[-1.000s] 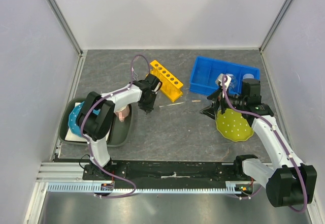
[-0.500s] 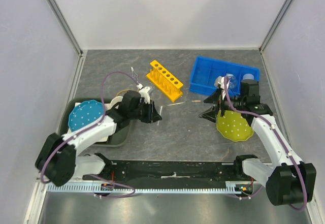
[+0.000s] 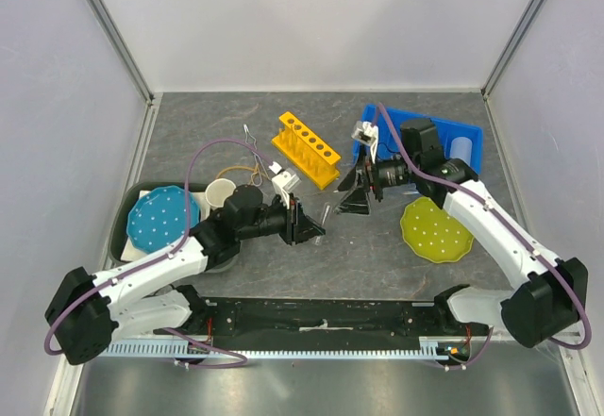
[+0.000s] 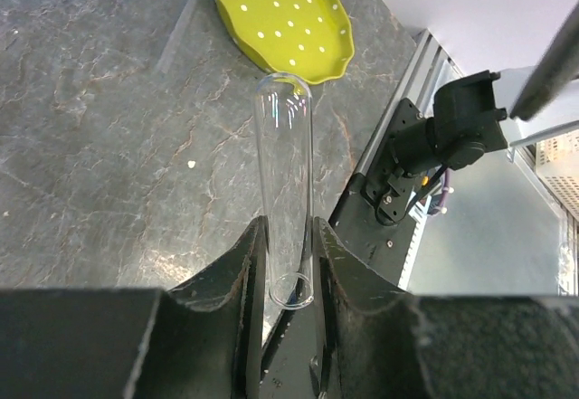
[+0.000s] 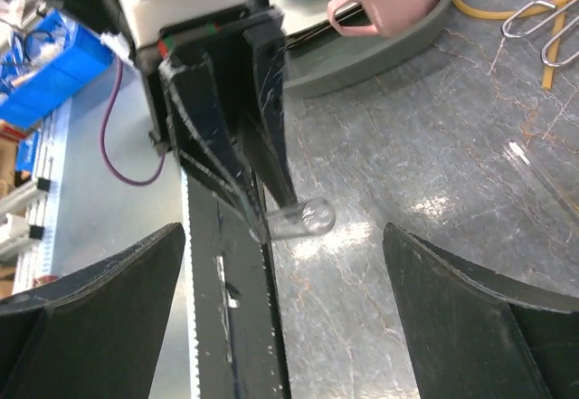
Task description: Organize the chemistry lab equipment
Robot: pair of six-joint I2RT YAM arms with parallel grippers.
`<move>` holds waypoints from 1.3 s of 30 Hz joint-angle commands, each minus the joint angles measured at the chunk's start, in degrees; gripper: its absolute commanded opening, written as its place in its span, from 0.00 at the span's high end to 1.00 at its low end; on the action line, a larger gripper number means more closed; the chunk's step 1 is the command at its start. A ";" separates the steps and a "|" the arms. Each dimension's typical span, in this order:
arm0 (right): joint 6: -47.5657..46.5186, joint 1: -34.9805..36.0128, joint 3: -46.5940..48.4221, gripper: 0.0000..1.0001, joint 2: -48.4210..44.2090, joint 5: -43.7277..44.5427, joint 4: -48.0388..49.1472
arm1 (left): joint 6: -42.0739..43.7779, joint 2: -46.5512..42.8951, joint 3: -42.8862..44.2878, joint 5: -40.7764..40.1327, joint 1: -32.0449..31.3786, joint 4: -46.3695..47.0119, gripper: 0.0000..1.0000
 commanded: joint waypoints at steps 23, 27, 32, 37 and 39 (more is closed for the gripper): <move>22.19 5.52 0.98 0.54 10.14 -0.31 10.03 | 3.18 -2.92 2.85 -3.50 -1.20 -0.14 0.88; 22.10 6.04 1.68 0.66 10.85 -1.10 10.03 | 3.27 -3.27 2.94 -3.85 -1.20 -0.31 0.87; 19.91 6.05 4.66 0.78 11.90 -1.10 8.89 | 3.18 -4.67 3.99 -6.39 -1.20 -4.34 0.68; 9.56 6.05 15.10 0.78 16.90 3.20 1.25 | 3.97 -11.78 5.13 -15.97 -0.42 -14.09 0.16; 7.52 5.96 18.01 0.78 18.66 6.27 0.36 | 5.19 -13.90 7.33 -19.04 1.43 -21.71 0.09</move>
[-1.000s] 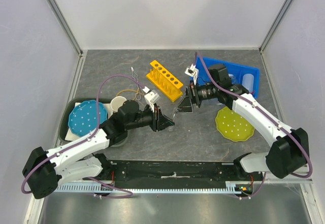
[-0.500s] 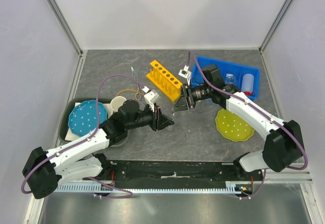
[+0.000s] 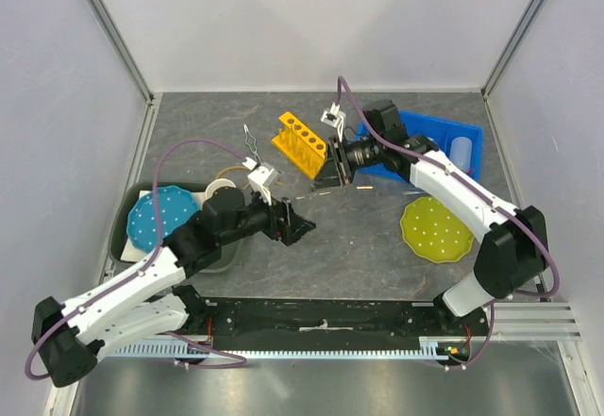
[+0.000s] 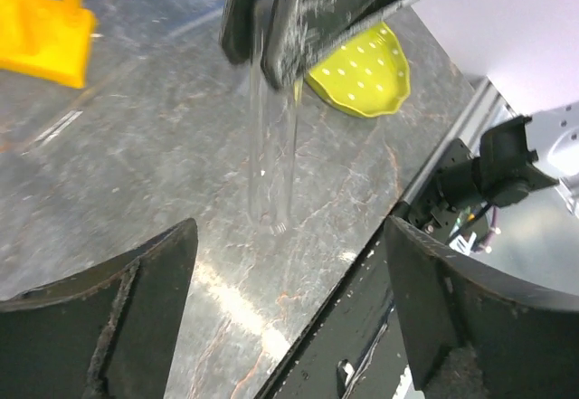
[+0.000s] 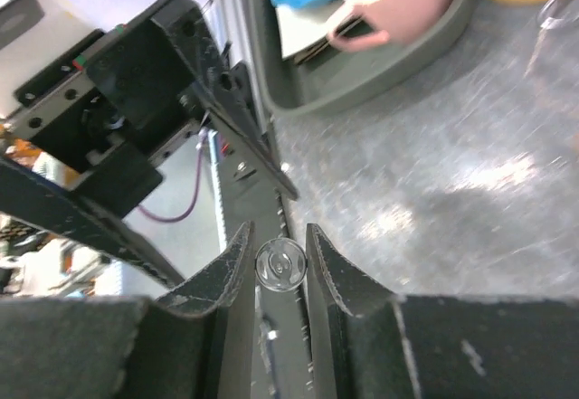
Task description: Organize the chemistry lab equipment
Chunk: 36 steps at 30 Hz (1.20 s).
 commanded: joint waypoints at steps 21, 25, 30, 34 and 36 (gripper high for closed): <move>-26.62 2.78 38.15 0.76 29.51 36.81 0.63 | 14.60 -15.88 6.12 -25.72 6.35 -31.29 0.05; -27.15 3.92 36.56 0.76 30.49 39.01 2.83 | 14.86 -16.42 5.94 -25.64 6.35 -31.11 0.05; -26.62 4.45 35.94 0.76 31.36 40.76 5.12 | 15.03 -16.24 5.94 -25.28 6.35 -31.11 0.05; -27.94 5.07 35.42 0.76 31.72 42.70 5.47 | 15.03 -16.59 5.85 -25.28 6.35 -31.11 0.05; -28.12 5.15 35.24 0.76 31.89 43.31 5.47 | 15.03 -16.77 5.85 -25.37 6.35 -31.02 0.05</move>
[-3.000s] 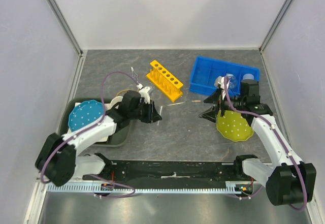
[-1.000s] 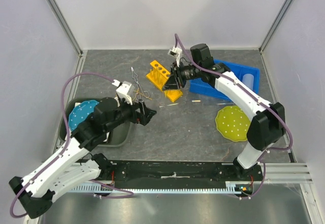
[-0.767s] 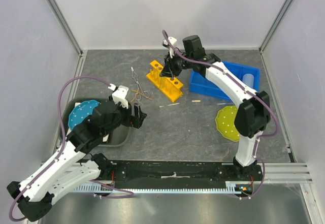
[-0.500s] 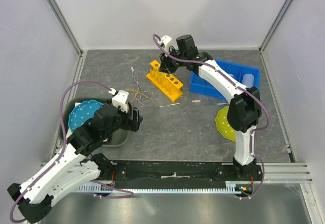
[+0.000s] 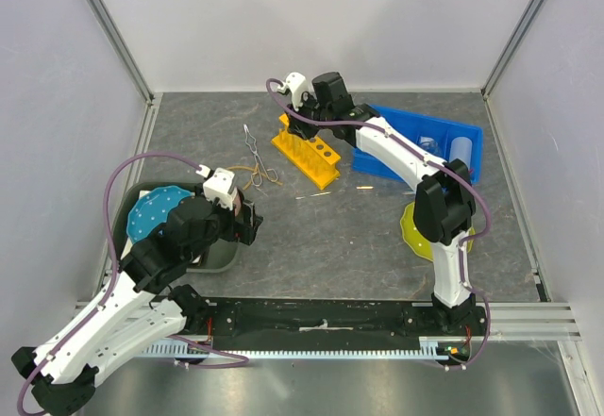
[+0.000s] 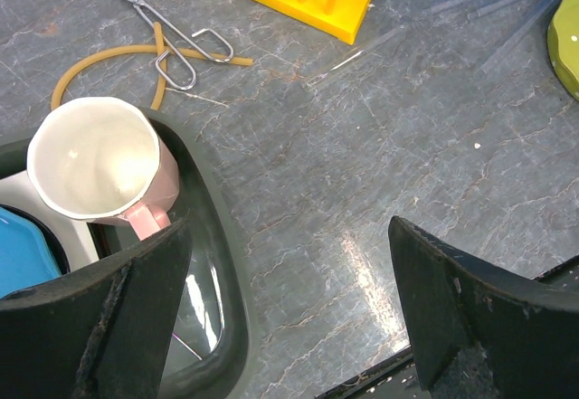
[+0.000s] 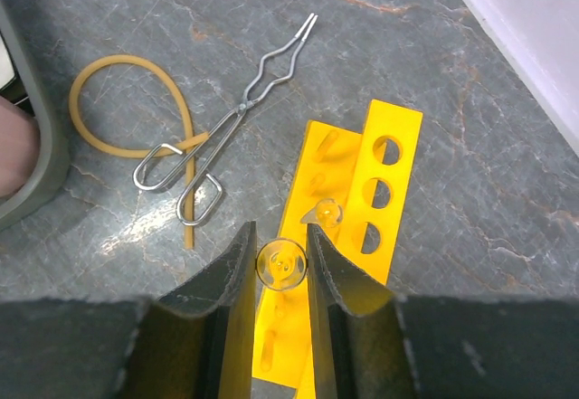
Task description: Organize the chemistry lab equipment
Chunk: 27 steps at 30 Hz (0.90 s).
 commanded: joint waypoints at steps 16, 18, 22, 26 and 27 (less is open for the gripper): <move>-2.02 0.41 -1.61 0.75 3.03 4.55 3.62 | 2.16 -0.53 -0.18 -0.96 0.25 1.48 0.05; -2.02 0.41 -2.14 0.75 3.21 4.47 3.62 | 2.16 -0.53 -0.18 -0.96 0.25 1.48 0.05; -2.20 0.41 -3.02 0.75 3.65 4.55 3.88 | 2.25 -0.53 -0.27 -0.87 0.25 1.57 0.05; -2.37 0.41 -3.98 0.71 4.09 4.29 4.06 | 2.25 -0.53 -0.27 -0.87 0.25 1.48 0.05; -2.29 0.41 -4.08 0.70 4.09 4.20 4.14 | 2.25 -0.53 -0.18 -0.78 0.25 1.57 0.05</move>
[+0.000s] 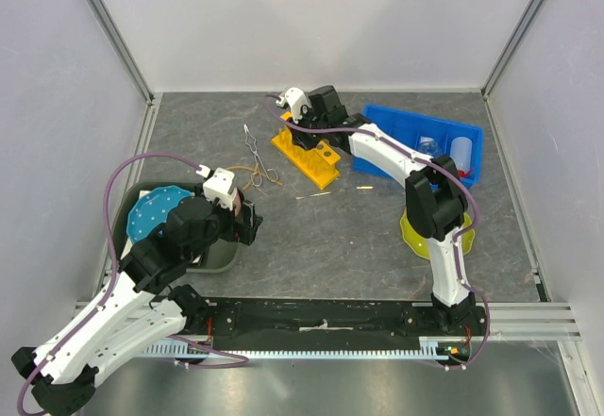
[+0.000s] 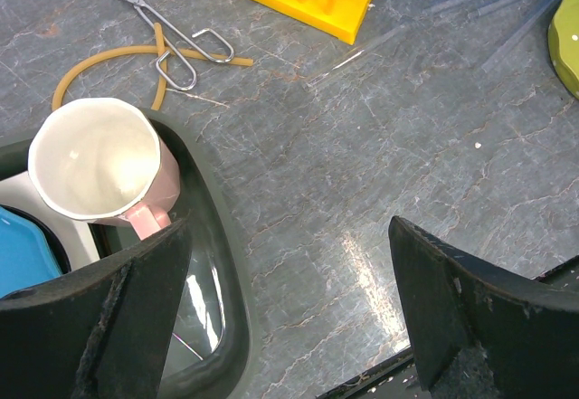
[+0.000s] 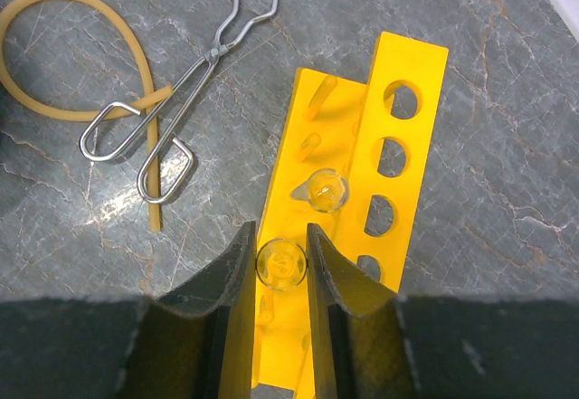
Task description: Organize the chemistry lab equipment
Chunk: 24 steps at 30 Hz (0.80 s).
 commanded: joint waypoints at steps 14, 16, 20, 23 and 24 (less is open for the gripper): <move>-1.13 0.26 -4.77 0.53 -5.75 -1.12 1.96 | 2.56 -0.53 -0.44 1.50 0.25 2.00 0.05; -1.57 0.17 -5.56 0.49 -7.51 -1.12 1.96 | 2.65 -0.62 -0.44 2.20 0.25 2.09 0.05; -3.76 0.08 -9.85 0.30 -15.06 -2.60 1.70 | 2.65 0.26 -0.44 3.61 0.25 2.44 0.05; -5.61 0.08 -14.42 0.12 -21.21 -6.11 1.61 | 2.12 3.84 0.08 5.10 0.25 2.62 0.05; -6.57 0.00 -15.66 0.06 -22.71 -7.00 1.61 | 1.60 5.43 0.26 5.54 0.25 3.06 0.05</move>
